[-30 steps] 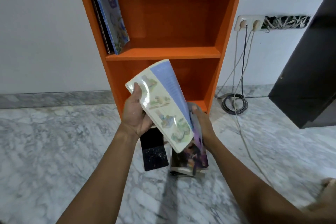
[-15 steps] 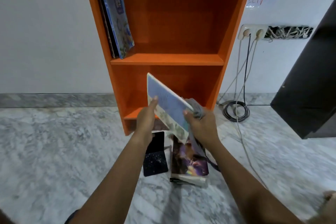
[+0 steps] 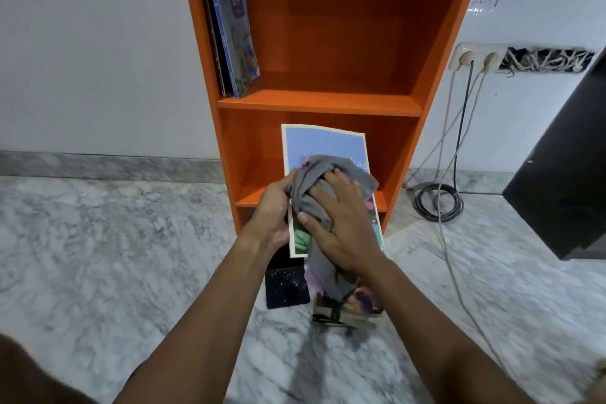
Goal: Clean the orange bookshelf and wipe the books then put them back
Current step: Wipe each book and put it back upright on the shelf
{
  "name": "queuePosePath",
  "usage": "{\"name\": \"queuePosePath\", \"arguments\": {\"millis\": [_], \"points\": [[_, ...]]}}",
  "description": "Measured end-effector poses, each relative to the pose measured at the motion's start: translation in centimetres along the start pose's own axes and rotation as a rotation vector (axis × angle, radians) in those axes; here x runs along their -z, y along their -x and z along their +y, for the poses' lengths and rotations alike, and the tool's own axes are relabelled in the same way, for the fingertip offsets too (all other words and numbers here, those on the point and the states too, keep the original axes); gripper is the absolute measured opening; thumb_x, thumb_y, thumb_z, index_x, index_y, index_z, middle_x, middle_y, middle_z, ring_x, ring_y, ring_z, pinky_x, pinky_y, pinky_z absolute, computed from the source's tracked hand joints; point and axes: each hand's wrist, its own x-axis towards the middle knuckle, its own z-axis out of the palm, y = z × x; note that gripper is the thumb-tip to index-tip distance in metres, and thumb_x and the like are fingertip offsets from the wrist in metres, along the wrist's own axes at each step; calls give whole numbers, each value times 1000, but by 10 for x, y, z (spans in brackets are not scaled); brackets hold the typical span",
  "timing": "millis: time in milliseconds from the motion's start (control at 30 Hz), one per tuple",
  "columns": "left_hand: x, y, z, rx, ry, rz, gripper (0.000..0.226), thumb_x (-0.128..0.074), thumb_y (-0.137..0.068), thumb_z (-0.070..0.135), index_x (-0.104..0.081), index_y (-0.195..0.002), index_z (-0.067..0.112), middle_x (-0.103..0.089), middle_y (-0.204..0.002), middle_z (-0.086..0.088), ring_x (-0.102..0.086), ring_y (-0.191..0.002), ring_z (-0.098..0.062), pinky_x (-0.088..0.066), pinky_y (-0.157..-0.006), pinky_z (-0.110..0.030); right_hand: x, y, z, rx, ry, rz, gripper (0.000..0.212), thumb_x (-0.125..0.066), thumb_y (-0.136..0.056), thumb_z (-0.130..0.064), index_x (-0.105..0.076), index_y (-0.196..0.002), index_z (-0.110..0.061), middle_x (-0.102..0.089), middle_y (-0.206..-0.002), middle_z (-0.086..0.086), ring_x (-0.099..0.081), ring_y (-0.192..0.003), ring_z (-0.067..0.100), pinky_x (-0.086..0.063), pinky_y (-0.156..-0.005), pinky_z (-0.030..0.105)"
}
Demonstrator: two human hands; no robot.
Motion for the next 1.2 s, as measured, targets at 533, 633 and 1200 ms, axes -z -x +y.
{"name": "queuePosePath", "arguments": {"millis": [533, 633, 1200], "points": [[7, 12, 29, -261, -207, 150, 20, -51, -103, 38, -62, -95, 24, -71, -77, 4, -69, -62, -24, -52, -45, -31, 29, -17, 18, -890, -893, 162, 34, -60, -98, -49, -69, -87, -17, -72, -78, 3, -69, -79, 21, -54, -75, 35], [13, 1, 26, -310, -262, 251, 16, -51, -104, 37, -65, -102, 30, -71, -104, 1, -71, -90, -27, -60, -72, -45, 28, -20, 24, -751, -858, 256, 29, -66, -97, -42, -70, -78, -20, -70, -81, 9, -67, -80, 23, -54, -78, 42], [35, -34, 94, -627, -977, 307, 8, -78, -86, 7, -72, -82, 11, -70, -78, -6, -71, -74, -25, -62, -60, -37, 52, -121, 30, -491, -268, 401, 28, -68, -95, -43, -63, -77, -22, -63, -72, -3, -59, -69, 21, -41, -58, 34]]}}
